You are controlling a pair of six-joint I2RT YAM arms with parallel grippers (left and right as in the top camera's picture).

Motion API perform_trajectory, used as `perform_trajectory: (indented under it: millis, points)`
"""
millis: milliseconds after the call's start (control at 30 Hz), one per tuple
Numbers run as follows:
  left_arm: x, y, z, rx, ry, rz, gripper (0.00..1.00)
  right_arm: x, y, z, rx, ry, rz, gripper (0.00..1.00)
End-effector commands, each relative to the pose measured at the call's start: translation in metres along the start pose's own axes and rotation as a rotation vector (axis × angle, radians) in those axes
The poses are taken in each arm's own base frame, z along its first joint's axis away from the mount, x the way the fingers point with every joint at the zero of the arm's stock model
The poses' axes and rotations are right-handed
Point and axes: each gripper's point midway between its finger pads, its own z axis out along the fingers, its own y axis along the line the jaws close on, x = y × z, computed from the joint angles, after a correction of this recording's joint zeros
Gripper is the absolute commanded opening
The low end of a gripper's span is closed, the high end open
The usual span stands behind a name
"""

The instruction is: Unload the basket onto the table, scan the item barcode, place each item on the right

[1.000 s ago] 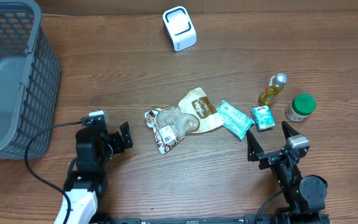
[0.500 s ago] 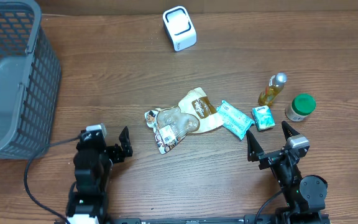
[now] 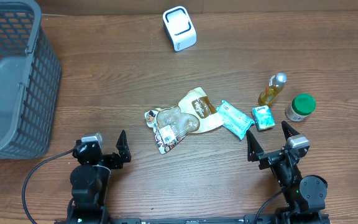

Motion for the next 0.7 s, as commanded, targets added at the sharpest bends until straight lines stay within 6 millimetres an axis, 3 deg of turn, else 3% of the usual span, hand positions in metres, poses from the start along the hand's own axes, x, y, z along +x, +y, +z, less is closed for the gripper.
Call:
perform_trajectory:
  millis: [0,100,367,667]
  points:
    - [-0.004,0.005,-0.004,-0.029,-0.029,-0.009,1.00,0.002,-0.003,0.000,0.015,-0.003,0.007,1.00]
    - [-0.009,0.004,-0.009,-0.024,-0.055,0.021,1.00,0.002,-0.003,0.000,0.015,-0.003,0.007,1.00]
    - [-0.048,-0.007,-0.026,0.008,-0.241,0.198,1.00,0.002,-0.003,0.000,0.015,-0.003,0.007,1.00]
    - [-0.045,-0.011,-0.025,0.027,-0.230,0.214,0.99,0.002,-0.003,0.000,0.015,-0.003,0.007,1.00]
